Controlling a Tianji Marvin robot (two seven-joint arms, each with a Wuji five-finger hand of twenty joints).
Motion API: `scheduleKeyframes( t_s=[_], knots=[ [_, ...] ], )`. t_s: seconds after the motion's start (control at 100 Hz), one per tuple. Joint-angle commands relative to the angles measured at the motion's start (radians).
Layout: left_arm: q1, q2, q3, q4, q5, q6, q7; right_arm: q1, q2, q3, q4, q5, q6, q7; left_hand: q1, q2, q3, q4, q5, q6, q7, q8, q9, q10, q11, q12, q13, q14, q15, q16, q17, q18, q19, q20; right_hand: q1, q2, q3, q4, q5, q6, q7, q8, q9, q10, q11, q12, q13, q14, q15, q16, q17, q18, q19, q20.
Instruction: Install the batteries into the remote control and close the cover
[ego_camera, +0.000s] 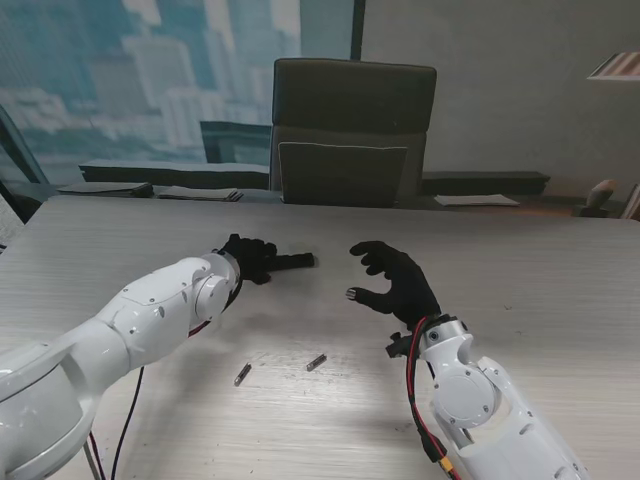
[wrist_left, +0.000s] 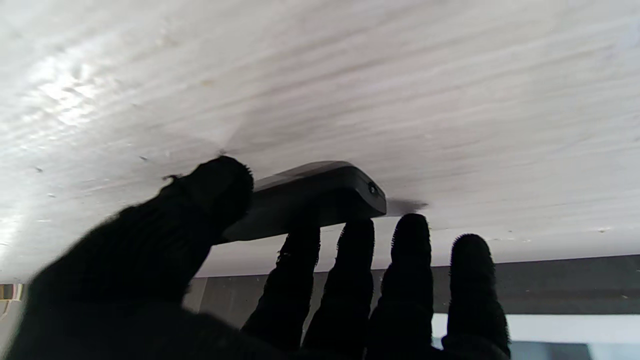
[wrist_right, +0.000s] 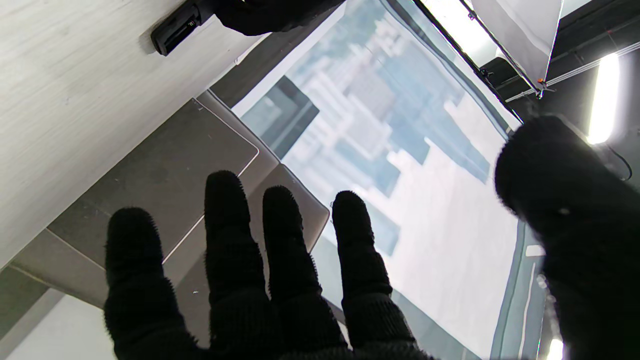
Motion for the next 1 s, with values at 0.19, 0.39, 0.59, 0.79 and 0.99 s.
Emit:
scheduleKeyframes(
  t_s=[0.19,0.39,0.59,0.79,0.99],
  knots=[
    [0.083,0.078,0.012,-0.141,0.065,0.01,-0.127,-0.001,-0.006,-0.004,0.003,0.007,0.003,0.011,0.11,-0.073,-0.061,-0.021,0.213,-0.235,0.604,0.048,0.203,-0.131,0.125,0.075,0.071,-0.021,0.017,0.004,0.008,0.0,0.034,-0.023,0.016,0.02,-0.021,0.011,0.007,0.007,0.0,-0.016,0.004,0.004,0.005,-0.003,-0.01,-0.01,0.006,0.012,-0.003,-0.009,-0.01,0.018],
    [0.128,0.138,-0.019,-0.271,0.132,0.026,-0.175,0.001,-0.006,-0.007,0.006,0.012,0.004,0.014,0.141,-0.07,-0.051,-0.011,0.249,-0.255,0.644,0.055,0.258,-0.148,0.15,0.084,0.122,-0.023,0.035,0.011,0.025,-0.003,0.042,-0.019,0.015,0.027,-0.027,0.012,0.008,0.005,-0.002,-0.017,0.005,0.004,0.004,-0.003,-0.008,-0.01,0.007,0.012,-0.003,-0.009,-0.01,0.018],
    [0.179,0.186,-0.07,-0.377,0.193,0.043,-0.226,0.001,-0.007,-0.008,0.008,0.013,0.001,0.012,0.166,-0.069,-0.054,-0.008,0.266,-0.257,0.659,0.043,0.295,-0.16,0.166,0.092,0.173,-0.026,0.053,0.022,0.042,-0.008,0.053,-0.014,0.015,0.03,-0.031,0.013,0.009,0.006,-0.002,-0.017,0.006,0.005,0.003,-0.003,-0.012,-0.009,0.005,0.012,-0.004,-0.01,-0.012,0.019],
    [0.235,0.225,-0.139,-0.468,0.248,0.048,-0.287,-0.001,-0.007,-0.006,0.009,0.012,-0.004,0.01,0.178,-0.078,-0.05,-0.004,0.267,-0.262,0.666,0.042,0.306,-0.162,0.176,0.097,0.191,-0.027,0.064,0.031,0.047,-0.01,0.057,-0.011,0.015,0.031,-0.031,0.013,0.01,0.005,-0.003,-0.017,0.007,0.007,0.002,-0.004,-0.01,-0.009,0.006,0.012,-0.004,-0.009,-0.013,0.019],
    [0.299,0.251,-0.21,-0.544,0.295,0.041,-0.334,-0.001,-0.008,-0.007,0.009,0.014,-0.002,0.009,0.184,-0.083,-0.041,-0.001,0.256,-0.264,0.672,0.044,0.318,-0.162,0.194,0.106,0.208,-0.032,0.074,0.04,0.057,-0.014,0.064,-0.007,0.016,0.033,-0.033,0.014,0.011,0.006,-0.003,-0.018,0.009,0.006,0.002,-0.004,-0.007,-0.007,0.007,0.012,-0.003,-0.01,-0.013,0.02]
  ],
)
